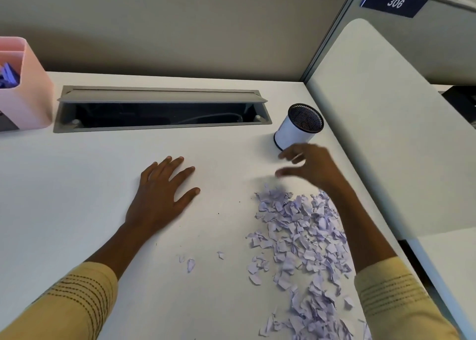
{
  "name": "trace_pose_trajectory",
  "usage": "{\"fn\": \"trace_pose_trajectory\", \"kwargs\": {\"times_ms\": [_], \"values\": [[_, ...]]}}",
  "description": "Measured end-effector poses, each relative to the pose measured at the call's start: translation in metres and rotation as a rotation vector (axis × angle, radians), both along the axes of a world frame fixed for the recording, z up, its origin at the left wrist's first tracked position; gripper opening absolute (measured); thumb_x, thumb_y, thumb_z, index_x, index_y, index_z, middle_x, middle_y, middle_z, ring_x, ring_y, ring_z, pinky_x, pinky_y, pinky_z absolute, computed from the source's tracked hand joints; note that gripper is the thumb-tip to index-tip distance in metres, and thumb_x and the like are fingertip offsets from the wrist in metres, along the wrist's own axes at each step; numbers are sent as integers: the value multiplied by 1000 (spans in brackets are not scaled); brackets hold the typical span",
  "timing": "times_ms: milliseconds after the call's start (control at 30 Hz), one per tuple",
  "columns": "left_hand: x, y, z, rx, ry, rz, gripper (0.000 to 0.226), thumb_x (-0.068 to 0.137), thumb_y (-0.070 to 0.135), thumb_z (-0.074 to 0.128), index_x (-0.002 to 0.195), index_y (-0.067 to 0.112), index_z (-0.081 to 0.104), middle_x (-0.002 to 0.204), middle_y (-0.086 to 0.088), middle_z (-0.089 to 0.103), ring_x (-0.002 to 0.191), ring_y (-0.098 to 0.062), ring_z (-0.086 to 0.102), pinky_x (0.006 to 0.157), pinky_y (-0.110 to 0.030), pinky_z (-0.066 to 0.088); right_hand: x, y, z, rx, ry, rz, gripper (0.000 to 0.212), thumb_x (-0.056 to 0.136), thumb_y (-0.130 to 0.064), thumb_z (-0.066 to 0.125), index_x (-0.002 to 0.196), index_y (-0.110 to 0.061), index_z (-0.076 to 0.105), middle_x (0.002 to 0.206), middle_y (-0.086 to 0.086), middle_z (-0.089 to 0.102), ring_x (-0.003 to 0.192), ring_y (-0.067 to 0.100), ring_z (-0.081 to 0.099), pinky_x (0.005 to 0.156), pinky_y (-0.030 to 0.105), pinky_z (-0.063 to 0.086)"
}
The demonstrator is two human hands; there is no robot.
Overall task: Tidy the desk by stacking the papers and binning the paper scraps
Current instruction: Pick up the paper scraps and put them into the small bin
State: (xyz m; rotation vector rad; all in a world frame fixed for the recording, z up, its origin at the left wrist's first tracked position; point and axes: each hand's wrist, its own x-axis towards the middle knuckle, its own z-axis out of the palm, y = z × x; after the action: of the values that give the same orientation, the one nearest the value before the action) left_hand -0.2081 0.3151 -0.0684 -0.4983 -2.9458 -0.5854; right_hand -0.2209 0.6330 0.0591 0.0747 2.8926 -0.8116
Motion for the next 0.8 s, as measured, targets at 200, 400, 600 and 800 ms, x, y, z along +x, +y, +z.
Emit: {"fn": "trace_pose_trajectory", "kwargs": {"times_ms": [200, 400, 600, 800], "values": [[0, 0, 0, -2, 1, -5, 63, 89, 63, 29, 137, 27, 51, 150, 0, 39, 143, -20, 26, 117, -37, 12, 33, -15, -40, 215, -289, 142, 84, 46, -53, 87, 120, -40, 51, 115, 0, 42, 105, 18, 40, 88, 34, 45], [0, 0, 1, 10, 3, -11, 64, 89, 63, 30, 136, 26, 52, 149, -2, 41, 142, -22, 28, 116, -39, 15, 32, -32, -51, 112, -190, 79, 39, 65, -26, 85, 101, -23, 69, 98, 0, 49, 88, 18, 53, 72, 23, 41], [0, 0, 0, 8, 5, -4, 63, 89, 63, 30, 136, 27, 52, 149, 0, 40, 142, -20, 28, 116, -36, 12, 26, -27, -48, 60, -185, -2, 23, 71, -8, 79, 94, -9, 74, 84, -2, 58, 65, 5, 53, 56, 5, 38], [0, 0, 0, -8, 6, -2, 62, 89, 63, 30, 135, 27, 52, 149, 0, 40, 142, -20, 28, 116, -35, 11, 12, -6, -7, -289, -67, -197, 16, 68, 8, 77, 81, 2, 71, 59, 4, 67, 43, 6, 63, 47, 10, 47]]}}
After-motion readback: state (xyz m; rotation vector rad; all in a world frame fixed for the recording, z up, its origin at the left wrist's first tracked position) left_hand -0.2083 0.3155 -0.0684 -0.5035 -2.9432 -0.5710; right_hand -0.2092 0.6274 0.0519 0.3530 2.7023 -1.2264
